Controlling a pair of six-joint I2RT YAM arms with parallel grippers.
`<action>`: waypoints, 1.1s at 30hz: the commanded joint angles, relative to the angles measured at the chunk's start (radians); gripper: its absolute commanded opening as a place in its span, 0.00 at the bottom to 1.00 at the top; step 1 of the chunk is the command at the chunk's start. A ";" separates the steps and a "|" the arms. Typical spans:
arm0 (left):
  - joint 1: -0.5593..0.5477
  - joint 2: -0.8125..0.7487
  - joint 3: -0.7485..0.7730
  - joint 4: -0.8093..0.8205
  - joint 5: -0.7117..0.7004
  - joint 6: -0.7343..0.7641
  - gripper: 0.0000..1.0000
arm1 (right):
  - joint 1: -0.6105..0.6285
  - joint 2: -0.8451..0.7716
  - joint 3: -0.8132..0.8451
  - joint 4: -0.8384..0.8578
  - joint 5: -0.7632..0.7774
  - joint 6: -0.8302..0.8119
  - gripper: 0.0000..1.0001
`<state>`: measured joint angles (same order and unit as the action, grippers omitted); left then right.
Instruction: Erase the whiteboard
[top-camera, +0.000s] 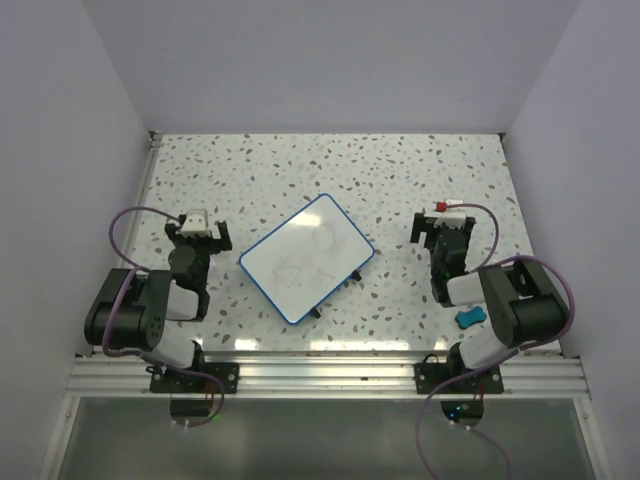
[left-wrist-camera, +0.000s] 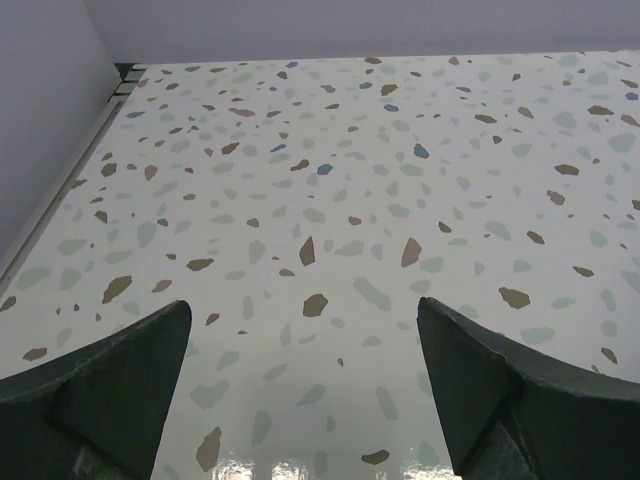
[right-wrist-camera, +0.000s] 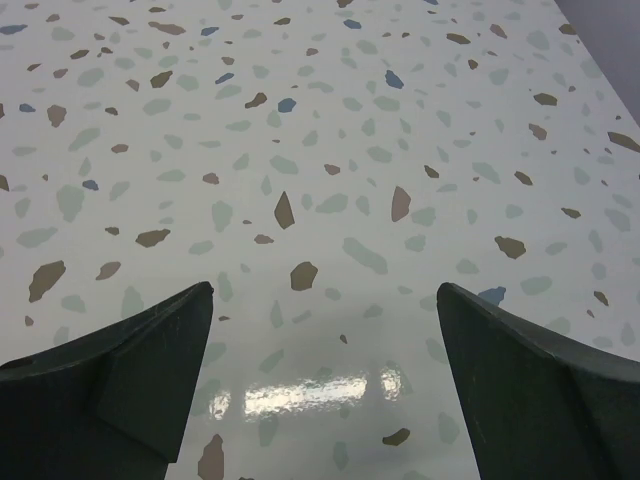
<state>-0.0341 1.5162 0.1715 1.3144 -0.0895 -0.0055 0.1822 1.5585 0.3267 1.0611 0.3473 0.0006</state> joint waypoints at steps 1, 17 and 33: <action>0.003 -0.007 -0.001 0.035 0.005 0.024 1.00 | -0.004 -0.011 0.000 0.014 -0.010 0.010 0.98; -0.104 -0.306 0.161 -0.470 -0.600 -0.292 1.00 | 0.000 -0.193 -0.009 -0.116 0.105 0.055 0.98; -0.104 -0.626 0.436 -1.310 -0.409 -0.709 1.00 | -0.003 -0.461 0.552 -1.572 0.169 0.499 0.98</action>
<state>-0.1337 0.9562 0.5831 0.1104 -0.5774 -0.6666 0.1822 1.0306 0.7841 -0.1452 0.4629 0.3920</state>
